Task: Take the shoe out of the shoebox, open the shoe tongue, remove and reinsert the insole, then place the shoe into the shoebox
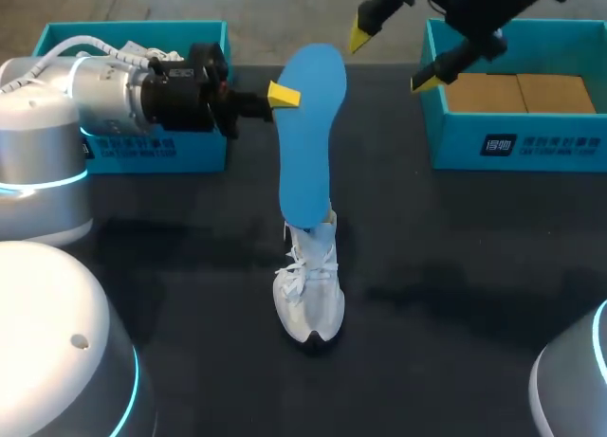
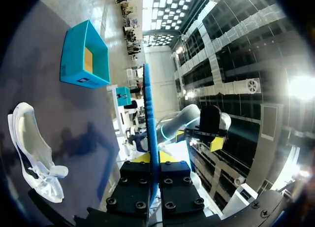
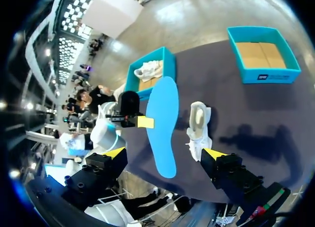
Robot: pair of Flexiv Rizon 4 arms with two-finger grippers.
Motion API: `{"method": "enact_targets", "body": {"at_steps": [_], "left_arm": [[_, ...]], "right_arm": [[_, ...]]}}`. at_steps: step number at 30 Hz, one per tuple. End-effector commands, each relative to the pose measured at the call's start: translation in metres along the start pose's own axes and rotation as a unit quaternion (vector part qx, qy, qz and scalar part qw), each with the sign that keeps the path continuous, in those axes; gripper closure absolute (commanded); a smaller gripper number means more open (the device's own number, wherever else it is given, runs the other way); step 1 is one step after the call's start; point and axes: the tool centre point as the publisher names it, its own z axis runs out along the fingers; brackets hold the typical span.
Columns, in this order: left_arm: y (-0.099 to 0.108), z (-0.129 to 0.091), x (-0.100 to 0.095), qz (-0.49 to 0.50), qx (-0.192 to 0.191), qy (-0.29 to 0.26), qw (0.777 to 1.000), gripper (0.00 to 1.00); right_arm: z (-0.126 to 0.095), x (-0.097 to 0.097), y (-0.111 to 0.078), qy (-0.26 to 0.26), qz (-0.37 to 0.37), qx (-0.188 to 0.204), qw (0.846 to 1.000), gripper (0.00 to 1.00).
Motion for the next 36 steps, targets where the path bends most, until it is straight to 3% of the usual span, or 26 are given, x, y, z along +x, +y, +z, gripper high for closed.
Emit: {"method": "enact_targets", "body": {"at_steps": [1, 6, 30, 36], "left_arm": [[0.0, -0.001, 0.001, 0.001, 0.0, 0.0, 1.0, 1.0], [0.0, -0.001, 0.002, 0.002, 0.0, 0.001, 1.0, 1.0], [0.0, -0.001, 0.009, 0.01, 0.003, 0.002, 1.0, 1.0], [0.0, -0.001, 0.01, 0.011, 0.002, 0.002, 1.0, 1.0]], "right_arm": [[0.006, -0.009, -0.001, 0.245, 0.0, 0.003, 0.97, 0.0], [0.01, -0.017, -0.003, 0.291, 0.0, 0.009, 0.957, 0.0], [0.03, -0.049, -0.011, 0.419, 0.007, 0.0, 0.908, 0.0], [0.034, -0.05, -0.012, 0.426, 0.009, -0.001, 0.905, 0.0]]}}
